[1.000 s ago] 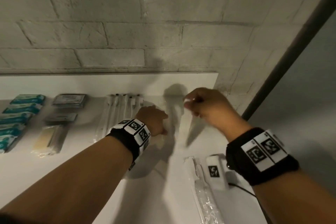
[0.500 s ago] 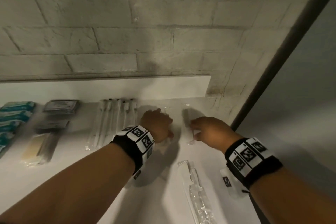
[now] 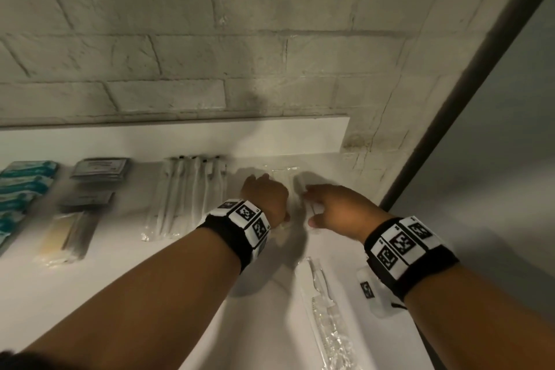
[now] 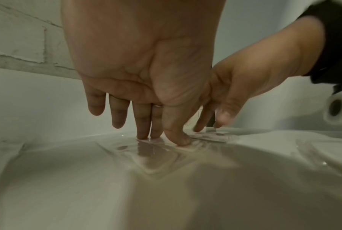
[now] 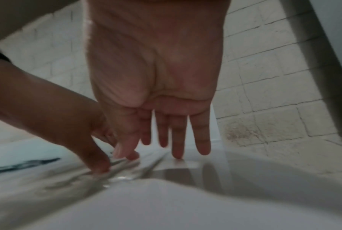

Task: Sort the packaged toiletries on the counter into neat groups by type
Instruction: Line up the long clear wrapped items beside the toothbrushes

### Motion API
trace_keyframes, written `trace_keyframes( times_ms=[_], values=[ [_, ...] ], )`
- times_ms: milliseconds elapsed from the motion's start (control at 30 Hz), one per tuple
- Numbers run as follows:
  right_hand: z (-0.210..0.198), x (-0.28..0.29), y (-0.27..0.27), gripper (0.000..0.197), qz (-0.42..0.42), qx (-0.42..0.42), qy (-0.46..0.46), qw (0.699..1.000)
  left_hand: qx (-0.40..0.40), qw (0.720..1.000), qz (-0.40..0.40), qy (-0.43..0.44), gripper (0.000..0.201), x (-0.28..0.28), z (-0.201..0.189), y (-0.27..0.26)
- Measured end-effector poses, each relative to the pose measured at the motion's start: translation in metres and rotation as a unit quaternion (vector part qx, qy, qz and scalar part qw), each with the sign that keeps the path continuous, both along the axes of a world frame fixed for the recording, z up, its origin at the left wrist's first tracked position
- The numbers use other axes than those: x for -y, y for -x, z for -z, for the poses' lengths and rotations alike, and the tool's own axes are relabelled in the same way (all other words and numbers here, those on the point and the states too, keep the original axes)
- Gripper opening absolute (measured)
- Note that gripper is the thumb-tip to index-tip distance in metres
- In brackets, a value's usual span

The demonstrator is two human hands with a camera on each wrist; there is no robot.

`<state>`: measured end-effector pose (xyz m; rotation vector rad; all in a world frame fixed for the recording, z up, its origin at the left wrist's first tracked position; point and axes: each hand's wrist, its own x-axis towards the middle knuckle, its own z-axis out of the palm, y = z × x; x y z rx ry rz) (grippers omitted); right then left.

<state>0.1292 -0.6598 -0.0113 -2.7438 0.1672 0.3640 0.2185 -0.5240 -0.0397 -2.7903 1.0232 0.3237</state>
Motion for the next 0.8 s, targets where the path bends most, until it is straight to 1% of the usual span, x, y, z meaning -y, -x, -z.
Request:
trace_keyframes(
  times_ms=[67, 100, 133, 200, 267, 333, 400, 533, 567, 633, 667, 700, 800],
  values=[
    [-0.008, -0.01, 0.008, 0.043, 0.005, 0.025, 0.019, 0.999, 0.003, 1.0, 0.004, -0.006, 0.053, 0.002, -0.001, 0.0],
    [-0.012, -0.016, 0.013, 0.043, 0.001, 0.003, 0.016, 1.0, 0.006, 1.0, 0.008, -0.009, 0.052, 0.002, -0.002, 0.0],
    [-0.013, -0.023, 0.019, 0.047, -0.009, -0.037, 0.009, 0.999, 0.008, 1.0, 0.009, -0.01, 0.052, 0.002, -0.002, 0.0],
    [-0.01, -0.038, 0.028, 0.062, -0.029, -0.114, 0.022, 0.993, 0.008, 1.0, 0.009, -0.009, 0.05, 0.002, -0.002, -0.001],
    [-0.002, -0.049, 0.03, 0.074, -0.026, -0.152, 0.064, 0.986, -0.002, 1.0, 0.003, -0.011, 0.052, 0.002, -0.001, -0.002],
    [0.004, -0.053, 0.028, 0.078, -0.004, -0.164, 0.071, 0.984, -0.011, 1.0, 0.0, -0.016, 0.056, 0.002, -0.001, -0.002],
    [0.005, -0.054, 0.026, 0.073, 0.018, -0.169, 0.055, 0.984, -0.015, 1.0, -0.001, -0.021, 0.058, 0.002, -0.002, -0.001],
    [0.003, -0.056, 0.028, 0.054, 0.02, -0.174, 0.028, 0.984, -0.019, 1.0, -0.009, -0.015, 0.056, 0.001, -0.003, 0.001],
    [0.001, -0.055, 0.029, 0.046, 0.023, -0.175, 0.0, 0.984, -0.021, 1.0, -0.011, -0.012, 0.057, 0.0, -0.004, 0.002],
    [-0.008, -0.049, 0.033, 0.027, 0.047, -0.168, -0.087, 0.981, -0.023, 1.0, -0.011, -0.006, 0.058, 0.0, -0.004, 0.002],
    [-0.014, -0.043, 0.033, 0.021, 0.064, -0.155, -0.124, 0.978, -0.023, 1.0, -0.01, -0.004, 0.059, -0.001, -0.005, 0.002],
    [-0.021, -0.036, 0.033, 0.021, 0.081, -0.136, -0.148, 0.976, -0.023, 1.0, -0.01, 0.0, 0.06, -0.001, -0.006, 0.002],
    [-0.041, -0.009, 0.027, 0.023, 0.155, -0.053, -0.17, 0.972, -0.028, 0.999, -0.021, 0.016, 0.064, -0.003, -0.009, 0.0]
  ],
)
